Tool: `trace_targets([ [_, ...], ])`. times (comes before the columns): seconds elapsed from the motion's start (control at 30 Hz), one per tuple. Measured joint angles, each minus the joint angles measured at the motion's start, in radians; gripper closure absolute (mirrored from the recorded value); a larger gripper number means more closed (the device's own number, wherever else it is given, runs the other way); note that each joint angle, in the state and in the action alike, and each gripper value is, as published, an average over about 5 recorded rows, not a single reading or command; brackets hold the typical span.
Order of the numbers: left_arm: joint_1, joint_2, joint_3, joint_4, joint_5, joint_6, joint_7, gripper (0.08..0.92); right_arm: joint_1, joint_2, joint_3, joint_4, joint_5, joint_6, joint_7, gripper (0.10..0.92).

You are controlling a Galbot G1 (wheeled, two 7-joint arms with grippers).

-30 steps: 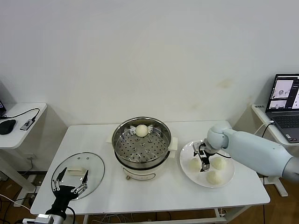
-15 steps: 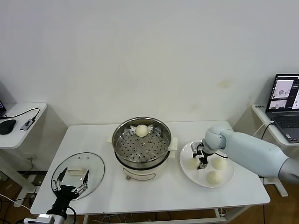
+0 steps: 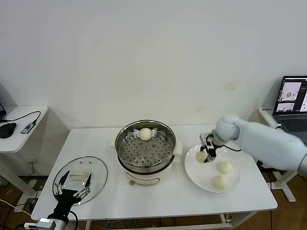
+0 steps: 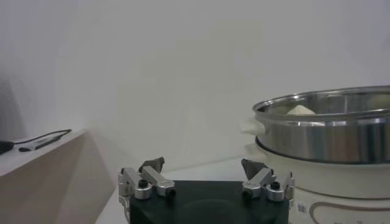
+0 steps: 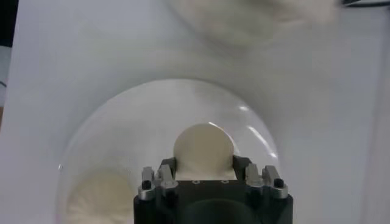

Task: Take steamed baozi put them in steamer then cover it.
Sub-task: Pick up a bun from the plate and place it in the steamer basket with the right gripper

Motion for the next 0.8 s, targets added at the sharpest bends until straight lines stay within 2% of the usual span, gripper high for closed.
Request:
trace_targets([
  [0.3,-0.02,0.014,0.016,0.006,-0.01,0.002,-0.002,0.177,0.222,0.082,-0.115,0.033,0.167,-0.058,0.026,0.44],
  [0.8,-0.039,0.007,0.004,0.016,-0.016,-0.004,-0.001,0.177,0.256,0.422,-0.173,-0.056,0.433,-0.225,0.165,0.44],
])
